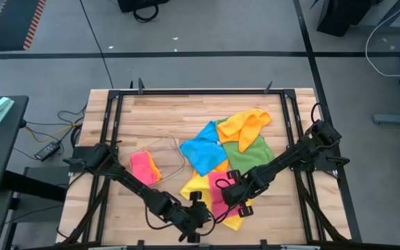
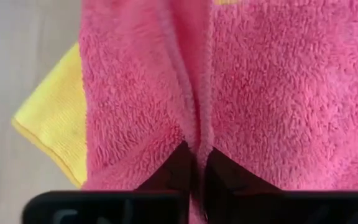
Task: Fold microfiber towels
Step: Fold the pink microfiber cloth
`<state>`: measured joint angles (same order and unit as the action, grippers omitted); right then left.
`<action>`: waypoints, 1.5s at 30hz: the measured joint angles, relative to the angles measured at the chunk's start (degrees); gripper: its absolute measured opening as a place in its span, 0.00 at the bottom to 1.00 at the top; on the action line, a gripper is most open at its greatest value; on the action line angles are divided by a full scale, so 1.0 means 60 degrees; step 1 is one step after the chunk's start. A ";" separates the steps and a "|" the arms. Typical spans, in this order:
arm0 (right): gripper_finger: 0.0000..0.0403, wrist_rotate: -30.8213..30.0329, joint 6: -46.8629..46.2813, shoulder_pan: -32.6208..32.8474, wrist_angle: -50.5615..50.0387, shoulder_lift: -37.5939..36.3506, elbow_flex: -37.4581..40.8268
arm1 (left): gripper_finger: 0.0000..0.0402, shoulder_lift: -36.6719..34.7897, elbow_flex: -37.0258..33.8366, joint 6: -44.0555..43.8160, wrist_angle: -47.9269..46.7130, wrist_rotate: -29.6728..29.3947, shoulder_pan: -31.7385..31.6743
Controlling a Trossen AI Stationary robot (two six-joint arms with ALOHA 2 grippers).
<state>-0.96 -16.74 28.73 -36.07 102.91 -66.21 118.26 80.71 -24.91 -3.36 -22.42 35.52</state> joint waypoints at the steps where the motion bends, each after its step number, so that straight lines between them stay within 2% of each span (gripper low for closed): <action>1: 0.13 -0.0018 -0.0017 -0.0002 -0.0060 0.0000 0.0003 | 0.13 0.0000 0.0000 -0.0021 -0.0001 0.0009 -0.0013; 4: 0.20 -0.0032 -0.0335 -0.0098 -0.0479 0.0000 -0.0004 | 0.13 0.0000 0.0000 0.0025 -0.0004 -0.0001 -0.0010; 10: 0.30 -0.0069 -0.0929 -0.0102 -0.1175 0.0000 -0.0070 | 0.13 0.0000 0.0000 0.0434 -0.0040 -0.0623 -0.0058; 16: 0.34 0.0068 -0.1029 -0.0106 -0.1617 -0.0143 -0.0070 | 0.15 0.0025 0.0002 0.0455 -0.0021 -0.0648 -0.0226; 23: 0.35 -0.0343 -0.0485 -0.0137 -0.2867 -0.1356 -0.0079 | 0.14 0.0233 0.0000 0.0568 -0.0074 -0.0622 -0.0402; 28: 0.35 -0.1151 0.0032 0.0724 -0.1657 -0.2032 -0.0057 | 0.14 0.0222 0.0007 0.1048 0.0051 -0.0617 -0.0454; 31: 0.35 -0.2172 0.0097 0.1560 -0.0316 -0.1946 0.0199 | 0.16 0.0274 0.0011 0.1321 0.0208 -0.0664 -0.0463; 33: 0.35 -0.2791 -0.0393 0.1898 -0.0062 -0.1738 0.0377 | 0.18 0.0342 -0.0002 0.1264 0.0310 -0.0699 -0.0568; 37: 0.35 -0.2977 -0.1453 0.2158 0.0145 -0.1434 0.0687 | 0.21 0.0668 0.0013 0.1483 0.1199 -0.0484 -0.0911; 42: 0.35 -0.3161 -0.1046 0.2908 0.1738 -0.0706 0.0957 | 0.22 0.1140 -0.0004 0.1590 0.1218 -0.0231 -0.1306; 45: 0.35 -0.3299 -0.0738 0.3042 0.1941 -0.0007 0.0957 | 0.21 0.1269 0.0000 0.1504 0.0844 -0.0217 -0.1518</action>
<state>-20.75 -21.17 46.98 -24.42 102.87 -60.47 125.87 80.71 -15.88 1.71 -23.72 26.41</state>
